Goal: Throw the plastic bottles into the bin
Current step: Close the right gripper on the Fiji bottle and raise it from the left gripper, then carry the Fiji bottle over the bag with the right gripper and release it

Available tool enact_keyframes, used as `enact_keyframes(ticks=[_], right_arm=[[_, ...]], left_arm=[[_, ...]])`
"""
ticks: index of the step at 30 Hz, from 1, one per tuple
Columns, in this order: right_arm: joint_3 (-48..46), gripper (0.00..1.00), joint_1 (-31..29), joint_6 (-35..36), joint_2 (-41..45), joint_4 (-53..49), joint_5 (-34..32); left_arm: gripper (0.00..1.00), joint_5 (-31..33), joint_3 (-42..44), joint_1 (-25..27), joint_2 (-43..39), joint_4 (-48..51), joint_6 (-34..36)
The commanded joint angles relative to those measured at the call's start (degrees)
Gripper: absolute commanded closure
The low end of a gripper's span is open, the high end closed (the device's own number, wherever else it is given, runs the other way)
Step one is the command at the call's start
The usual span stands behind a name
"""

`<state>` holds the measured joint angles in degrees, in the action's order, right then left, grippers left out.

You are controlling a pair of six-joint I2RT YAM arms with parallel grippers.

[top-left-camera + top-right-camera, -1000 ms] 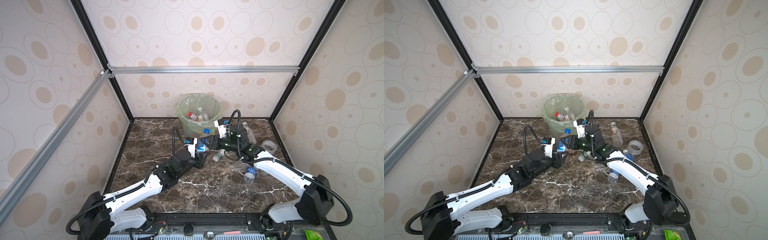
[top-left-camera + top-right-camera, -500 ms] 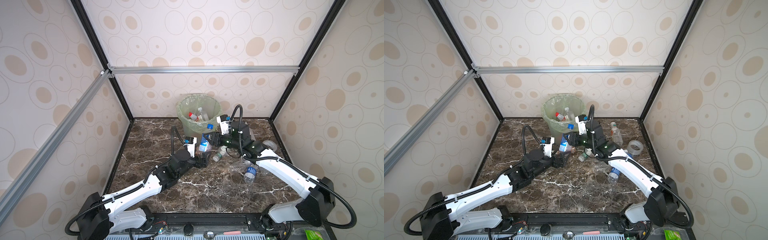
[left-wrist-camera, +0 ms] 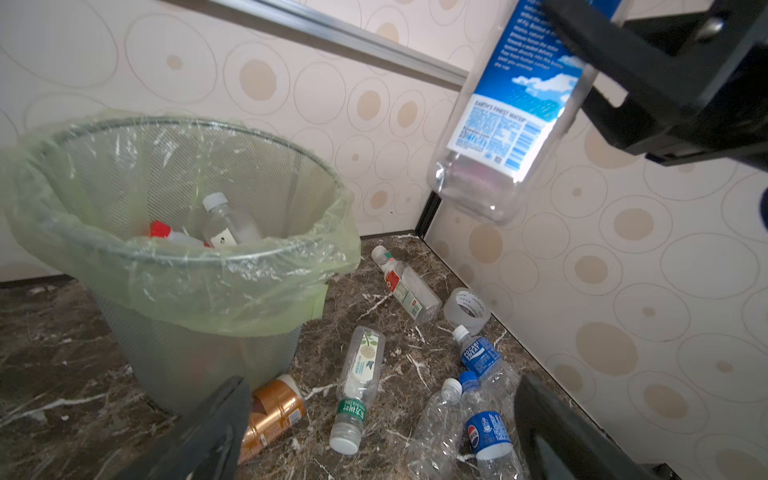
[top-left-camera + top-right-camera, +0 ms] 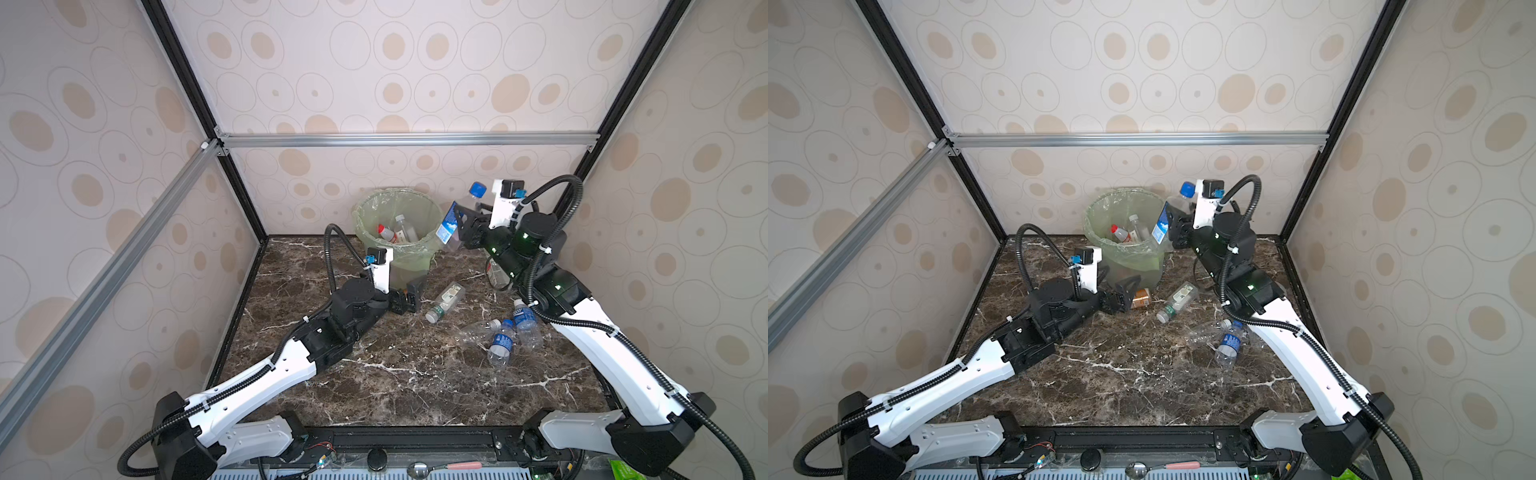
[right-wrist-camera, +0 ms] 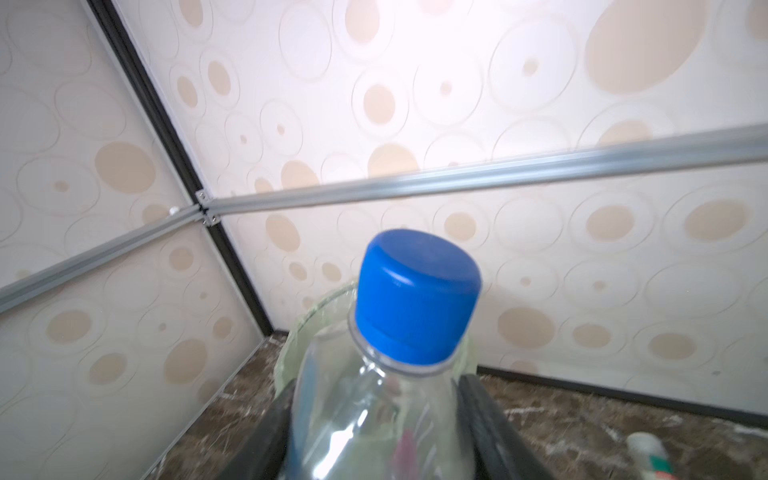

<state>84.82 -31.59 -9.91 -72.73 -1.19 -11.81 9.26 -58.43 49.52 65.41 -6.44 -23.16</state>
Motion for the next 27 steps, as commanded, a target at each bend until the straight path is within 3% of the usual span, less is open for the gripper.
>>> enact_keyframes(ticks=[1, 5, 9, 16, 17, 19, 22, 27], right_arm=[[3.81, 0.53, 0.78, 7.27, 1.62, 9.25, -8.78], [7.54, 0.51, 2.16, 9.56, 0.38, 14.7, -12.3], [13.91, 0.51, 3.47, 8.63, -4.95, 13.77, -11.31], [30.76, 0.5, 3.5, 0.13, -26.55, -2.29, -3.29], [35.16, 0.48, 3.49, -0.75, -30.85, -7.16, -2.28], [40.89, 0.32, 3.3, -0.98, -37.62, -13.41, 1.6], [47.9, 0.13, 2.75, -0.83, -42.47, -20.05, -2.03], [47.28, 0.01, 2.3, 1.15, -39.99, -18.79, -2.27]], left_arm=[[0.01, 1.59, -3.51, -0.58, -0.85, 1.87, 3.99], [0.01, 1.48, -3.68, -2.08, -1.56, 2.3, 3.82], [0.01, 1.49, -2.56, -4.15, -2.94, 2.57, 3.22], [0.01, 0.42, 0.01, -7.59, -5.19, 2.98, 1.44], [0.01, 0.18, 0.23, -7.92, -5.43, 3.14, 1.19], [0.01, -0.28, 0.64, -8.51, -5.96, 3.59, 0.92], [0.01, -0.37, 1.41, -9.02, -6.72, 4.2, 0.59], [0.01, -1.15, 2.84, -9.95, -7.4, 4.03, -0.28]])
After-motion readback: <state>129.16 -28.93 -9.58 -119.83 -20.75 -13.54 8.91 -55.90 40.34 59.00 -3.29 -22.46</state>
